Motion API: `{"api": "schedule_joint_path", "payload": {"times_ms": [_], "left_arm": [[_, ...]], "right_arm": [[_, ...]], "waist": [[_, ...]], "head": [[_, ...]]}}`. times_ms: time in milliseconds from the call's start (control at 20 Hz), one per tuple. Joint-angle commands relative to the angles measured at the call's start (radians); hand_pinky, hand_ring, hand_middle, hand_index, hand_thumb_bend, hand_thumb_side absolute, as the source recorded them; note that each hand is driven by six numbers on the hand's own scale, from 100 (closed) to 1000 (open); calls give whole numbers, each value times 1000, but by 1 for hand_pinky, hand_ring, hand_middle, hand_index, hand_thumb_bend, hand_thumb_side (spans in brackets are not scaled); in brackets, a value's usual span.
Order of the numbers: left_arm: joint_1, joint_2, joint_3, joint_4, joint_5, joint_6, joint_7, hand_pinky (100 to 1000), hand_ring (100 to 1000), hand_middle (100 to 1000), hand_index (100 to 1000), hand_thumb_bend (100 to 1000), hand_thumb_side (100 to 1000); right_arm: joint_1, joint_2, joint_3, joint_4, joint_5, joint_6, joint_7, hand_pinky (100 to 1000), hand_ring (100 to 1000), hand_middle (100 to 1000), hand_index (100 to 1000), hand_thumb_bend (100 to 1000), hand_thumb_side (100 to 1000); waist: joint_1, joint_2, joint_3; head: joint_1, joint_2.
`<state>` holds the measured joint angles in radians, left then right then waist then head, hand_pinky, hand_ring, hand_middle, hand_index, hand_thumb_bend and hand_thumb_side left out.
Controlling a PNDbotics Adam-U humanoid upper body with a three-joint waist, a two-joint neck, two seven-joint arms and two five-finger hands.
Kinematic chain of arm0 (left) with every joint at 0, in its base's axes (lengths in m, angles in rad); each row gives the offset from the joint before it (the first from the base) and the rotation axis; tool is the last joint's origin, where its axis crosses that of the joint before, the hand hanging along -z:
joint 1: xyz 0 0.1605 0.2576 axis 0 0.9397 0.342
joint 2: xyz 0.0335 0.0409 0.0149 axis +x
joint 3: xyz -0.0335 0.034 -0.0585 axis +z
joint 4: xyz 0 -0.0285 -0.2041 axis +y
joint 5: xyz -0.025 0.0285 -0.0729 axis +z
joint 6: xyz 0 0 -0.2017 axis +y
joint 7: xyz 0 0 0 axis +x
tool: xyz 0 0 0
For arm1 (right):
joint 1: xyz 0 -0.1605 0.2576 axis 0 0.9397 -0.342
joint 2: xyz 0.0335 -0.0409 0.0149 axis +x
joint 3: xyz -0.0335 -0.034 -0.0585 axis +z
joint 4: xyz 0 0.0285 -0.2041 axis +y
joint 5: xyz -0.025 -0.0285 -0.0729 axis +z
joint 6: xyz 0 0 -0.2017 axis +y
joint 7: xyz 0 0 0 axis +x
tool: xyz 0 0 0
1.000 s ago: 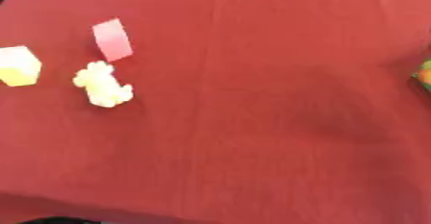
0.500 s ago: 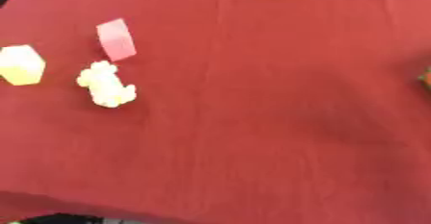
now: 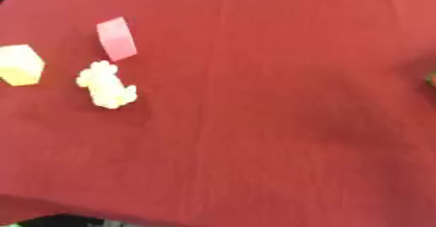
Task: Pick up the objects with one hand, pass them to the other hand, and then place them into the box on the other side of the table.
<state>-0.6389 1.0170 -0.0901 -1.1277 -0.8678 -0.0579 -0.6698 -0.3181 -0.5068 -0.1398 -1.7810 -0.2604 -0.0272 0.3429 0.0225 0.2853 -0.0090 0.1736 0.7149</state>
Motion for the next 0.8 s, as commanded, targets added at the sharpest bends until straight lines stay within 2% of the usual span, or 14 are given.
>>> {"api": "schedule_joint_path", "payload": {"times_ms": [50, 500, 800], "left_arm": [[-23, 25, 10, 4, 6, -6, 19, 923, 857, 779, 826, 805, 100], [-53, 12, 8, 3, 27, -8, 36, 923, 852, 775, 833, 805, 100], [-87, -8, 15, 37, 5, 5, 35, 925, 856, 780, 845, 828, 100]], "right_arm": [[-13, -22, -4, -19, 6, -4, 3, 980, 1000, 1000, 1000, 100, 669], [-13, -19, 1, -17, 16, -7, 7, 979, 1000, 1000, 1000, 100, 674], [-17, -17, 2, -17, 22, -10, 9, 979, 1000, 1000, 1000, 100, 679]], "waist": [[0, -13, -1], [-5, -7, 0], [-10, 5, -1]], "head": [[5, -14], [6, -36], [33, -45]]}}
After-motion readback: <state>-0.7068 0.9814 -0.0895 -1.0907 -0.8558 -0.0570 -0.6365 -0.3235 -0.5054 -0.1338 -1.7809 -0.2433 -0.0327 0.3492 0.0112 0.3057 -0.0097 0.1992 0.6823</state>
